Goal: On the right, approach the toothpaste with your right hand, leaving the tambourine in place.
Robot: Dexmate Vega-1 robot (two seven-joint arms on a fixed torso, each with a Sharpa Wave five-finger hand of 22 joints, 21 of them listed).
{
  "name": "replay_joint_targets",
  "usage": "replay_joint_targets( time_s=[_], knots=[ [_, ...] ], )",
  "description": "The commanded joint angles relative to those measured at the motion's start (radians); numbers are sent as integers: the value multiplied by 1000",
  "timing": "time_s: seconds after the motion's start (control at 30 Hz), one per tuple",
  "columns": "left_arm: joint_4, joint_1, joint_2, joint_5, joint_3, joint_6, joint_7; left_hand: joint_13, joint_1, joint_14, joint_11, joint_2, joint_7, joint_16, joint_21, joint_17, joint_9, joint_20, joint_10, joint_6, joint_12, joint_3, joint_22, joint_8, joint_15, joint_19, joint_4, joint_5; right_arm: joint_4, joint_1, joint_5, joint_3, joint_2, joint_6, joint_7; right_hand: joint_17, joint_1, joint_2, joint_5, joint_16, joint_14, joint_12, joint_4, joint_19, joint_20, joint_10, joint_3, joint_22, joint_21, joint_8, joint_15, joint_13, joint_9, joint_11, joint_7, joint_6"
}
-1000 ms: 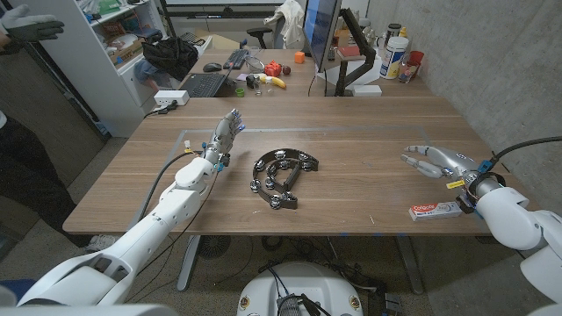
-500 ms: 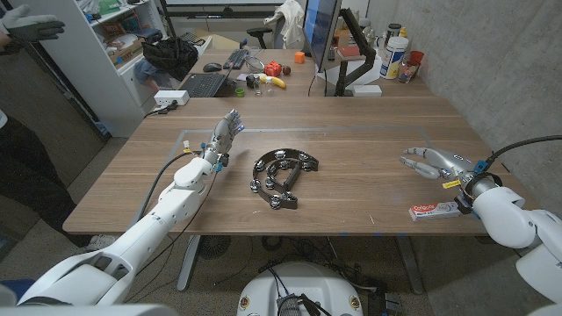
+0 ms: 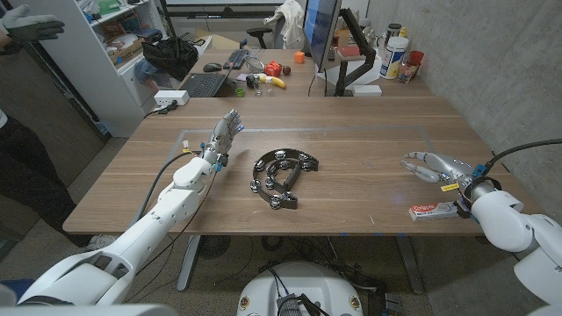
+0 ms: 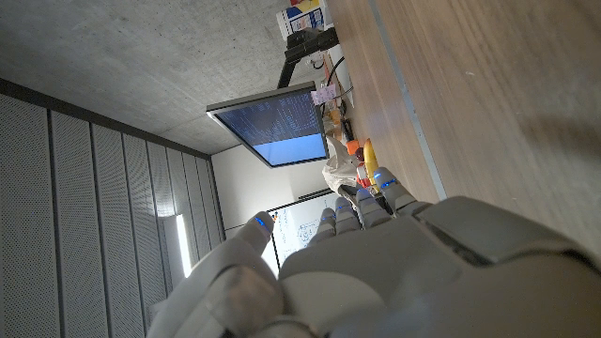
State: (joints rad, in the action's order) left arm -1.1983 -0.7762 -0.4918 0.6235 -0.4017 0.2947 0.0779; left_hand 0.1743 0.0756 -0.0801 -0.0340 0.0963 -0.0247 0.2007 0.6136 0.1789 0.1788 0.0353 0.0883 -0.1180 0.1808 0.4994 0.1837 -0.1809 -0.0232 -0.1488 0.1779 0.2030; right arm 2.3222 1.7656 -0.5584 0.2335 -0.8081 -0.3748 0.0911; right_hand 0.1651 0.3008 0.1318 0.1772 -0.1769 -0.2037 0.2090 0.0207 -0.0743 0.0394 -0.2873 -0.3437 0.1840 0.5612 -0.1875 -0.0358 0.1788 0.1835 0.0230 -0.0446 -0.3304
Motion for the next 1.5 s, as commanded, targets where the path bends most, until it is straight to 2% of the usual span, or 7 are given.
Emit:
replay_joint_targets(
  time_s=[0.03, 0.5, 1.5],
  knots=[
    [-3, -3, -3, 2, 2, 1, 3, 5, -13, -8, 1, 71, 4, -1, -4, 2, 3, 20, 6, -8, 4, 4, 6, -7, 2, 0, 0, 3, 4, 12, 19, -10, -16, -35, -14, 5, 8, 0, 5, -5, 4, 1, 4, -8, 32, 1, 0, 1, -4, -3, -12, 6, 5, 3, -2, 1],
    [-19, -14, -12, 3, 7, 1, -4, 5, -13, -9, 1, 70, 4, -1, -5, 2, 3, 20, 5, -8, 5, 6, 6, -7, 2, 0, 0, 3, 10, 21, 34, -15, -45, -63, -10, 5, 8, 2, 5, -7, 2, 1, 7, -11, 33, 1, 2, 1, -5, -4, -12, 6, 5, 2, -2, 0],
    [-57, -48, -46, 16, 22, -2, 10, 5, -14, -10, 3, 71, 4, -1, -7, 2, 3, 19, 7, -9, 4, 8, 6, -7, 2, 1, 0, 3, 42, 43, 30, -49, -72, -141, -24, 6, 8, 4, 5, -7, 3, 1, 12, -12, 32, 1, 6, 2, -11, -5, -10, 6, 5, 0, 0, -3]
  ],
)
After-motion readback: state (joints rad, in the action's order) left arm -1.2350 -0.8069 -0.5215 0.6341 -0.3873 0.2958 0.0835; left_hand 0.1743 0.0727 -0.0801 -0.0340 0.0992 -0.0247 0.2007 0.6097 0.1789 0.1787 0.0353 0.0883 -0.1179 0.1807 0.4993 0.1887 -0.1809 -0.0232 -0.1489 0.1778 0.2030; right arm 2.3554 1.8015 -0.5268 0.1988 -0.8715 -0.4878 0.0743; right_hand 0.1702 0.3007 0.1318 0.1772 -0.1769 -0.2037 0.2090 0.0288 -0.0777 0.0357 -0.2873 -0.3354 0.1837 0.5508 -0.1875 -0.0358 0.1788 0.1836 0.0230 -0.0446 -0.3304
